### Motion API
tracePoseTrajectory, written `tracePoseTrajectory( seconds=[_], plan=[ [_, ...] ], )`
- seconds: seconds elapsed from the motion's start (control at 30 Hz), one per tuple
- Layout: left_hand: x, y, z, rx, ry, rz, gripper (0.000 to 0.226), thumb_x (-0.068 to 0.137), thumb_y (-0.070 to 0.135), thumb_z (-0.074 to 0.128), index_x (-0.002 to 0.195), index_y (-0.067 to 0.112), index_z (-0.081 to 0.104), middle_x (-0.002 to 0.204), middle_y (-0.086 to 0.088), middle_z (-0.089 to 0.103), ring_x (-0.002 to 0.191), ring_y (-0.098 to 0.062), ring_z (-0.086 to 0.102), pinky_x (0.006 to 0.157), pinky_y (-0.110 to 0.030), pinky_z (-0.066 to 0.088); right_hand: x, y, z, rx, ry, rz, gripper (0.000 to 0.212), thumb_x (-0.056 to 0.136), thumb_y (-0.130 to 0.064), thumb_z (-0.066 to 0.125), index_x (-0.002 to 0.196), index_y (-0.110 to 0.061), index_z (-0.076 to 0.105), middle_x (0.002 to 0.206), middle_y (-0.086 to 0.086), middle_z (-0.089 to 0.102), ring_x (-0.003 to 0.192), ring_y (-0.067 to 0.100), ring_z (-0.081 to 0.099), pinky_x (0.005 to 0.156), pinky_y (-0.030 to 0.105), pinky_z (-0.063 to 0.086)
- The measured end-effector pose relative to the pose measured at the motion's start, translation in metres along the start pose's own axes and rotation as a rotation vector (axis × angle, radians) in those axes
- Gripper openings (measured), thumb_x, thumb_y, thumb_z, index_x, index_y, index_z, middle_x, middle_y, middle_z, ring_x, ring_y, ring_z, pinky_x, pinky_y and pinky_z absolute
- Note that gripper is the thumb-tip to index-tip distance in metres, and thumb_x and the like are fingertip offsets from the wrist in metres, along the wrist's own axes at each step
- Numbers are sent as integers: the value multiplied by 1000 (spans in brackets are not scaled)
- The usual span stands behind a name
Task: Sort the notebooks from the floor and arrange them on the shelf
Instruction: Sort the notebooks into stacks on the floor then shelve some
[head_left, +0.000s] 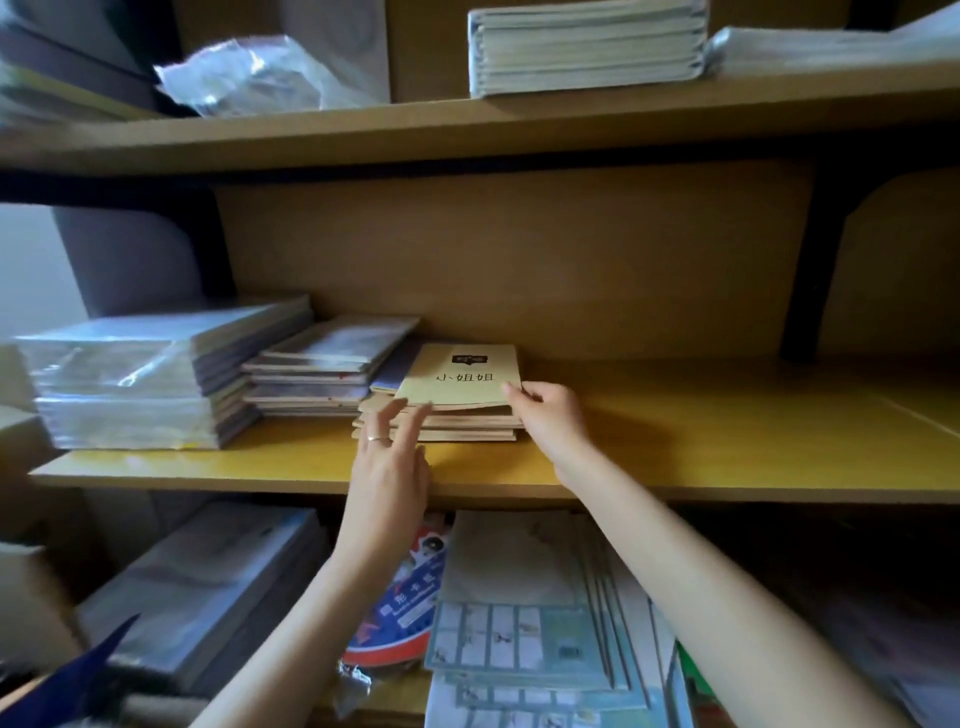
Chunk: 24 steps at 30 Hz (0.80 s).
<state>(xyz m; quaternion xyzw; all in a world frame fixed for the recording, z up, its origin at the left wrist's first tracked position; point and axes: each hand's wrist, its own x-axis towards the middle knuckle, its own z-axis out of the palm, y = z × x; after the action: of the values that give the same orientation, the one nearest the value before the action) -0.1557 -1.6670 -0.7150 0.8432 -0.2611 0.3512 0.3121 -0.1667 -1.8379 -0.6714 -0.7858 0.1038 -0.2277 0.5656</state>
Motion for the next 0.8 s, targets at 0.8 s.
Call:
tracePoseTrajectory(
  seconds=[0.8],
  plan=[
    [42,7,-17,232,-605,-74,41,72,7,43,104,31,40,158,8,8,137,-23,14,104,-50,26,25,13,12,-516,-1,-161,41,98,-39,40,134,-23,51,127,5,36,113,20,42,91,29,45]
  ],
)
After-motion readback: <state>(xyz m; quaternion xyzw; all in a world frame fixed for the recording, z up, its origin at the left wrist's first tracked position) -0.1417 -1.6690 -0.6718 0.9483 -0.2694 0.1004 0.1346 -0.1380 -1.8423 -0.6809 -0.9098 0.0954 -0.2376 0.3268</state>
